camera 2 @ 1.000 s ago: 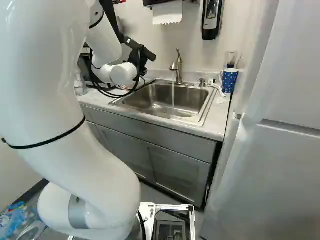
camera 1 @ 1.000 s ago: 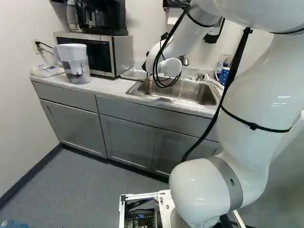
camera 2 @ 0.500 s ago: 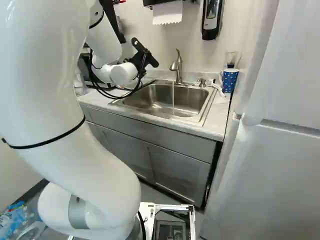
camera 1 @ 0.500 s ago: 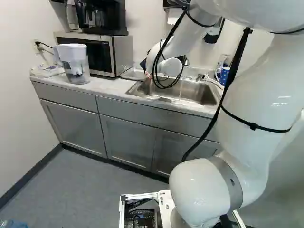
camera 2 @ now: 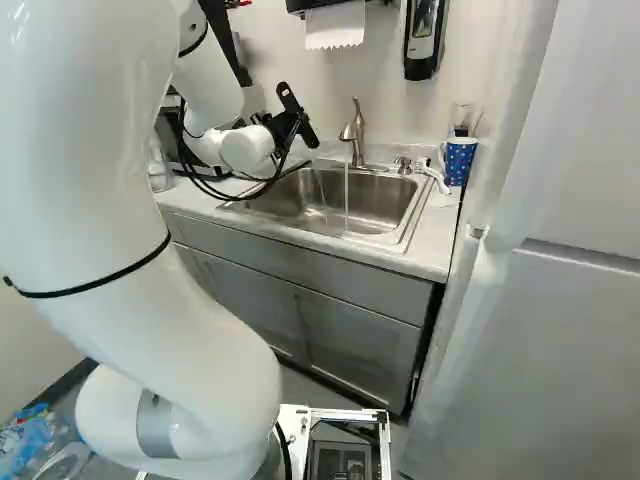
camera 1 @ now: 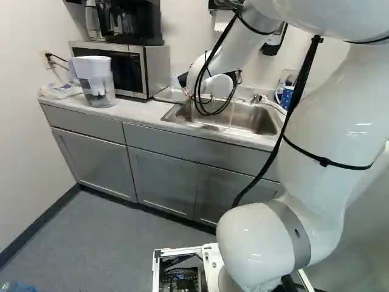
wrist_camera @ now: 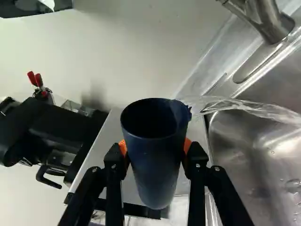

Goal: Rinse the cup and place it in the tray

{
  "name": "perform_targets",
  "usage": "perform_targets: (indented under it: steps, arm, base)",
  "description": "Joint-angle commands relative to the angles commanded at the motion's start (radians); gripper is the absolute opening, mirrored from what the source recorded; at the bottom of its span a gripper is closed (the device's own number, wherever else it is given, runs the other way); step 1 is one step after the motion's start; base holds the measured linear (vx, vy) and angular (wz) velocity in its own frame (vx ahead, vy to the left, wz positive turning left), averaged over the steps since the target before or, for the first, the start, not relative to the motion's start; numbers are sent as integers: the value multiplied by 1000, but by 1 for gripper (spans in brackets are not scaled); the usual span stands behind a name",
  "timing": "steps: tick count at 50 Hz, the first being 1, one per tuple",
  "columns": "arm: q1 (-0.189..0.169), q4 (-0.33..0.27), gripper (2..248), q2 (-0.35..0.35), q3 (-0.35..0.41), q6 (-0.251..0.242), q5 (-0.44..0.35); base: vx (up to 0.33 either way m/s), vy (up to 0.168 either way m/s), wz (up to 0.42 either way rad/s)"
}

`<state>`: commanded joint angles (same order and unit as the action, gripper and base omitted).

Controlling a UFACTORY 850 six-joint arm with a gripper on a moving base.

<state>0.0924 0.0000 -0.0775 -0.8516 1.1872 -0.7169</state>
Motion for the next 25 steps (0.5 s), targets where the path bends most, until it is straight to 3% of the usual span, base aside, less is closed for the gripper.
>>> perform_targets:
  steps: [25]
  arm:
    - [0,0,125,0,0,263,0]
  base:
    - [0,0,0]
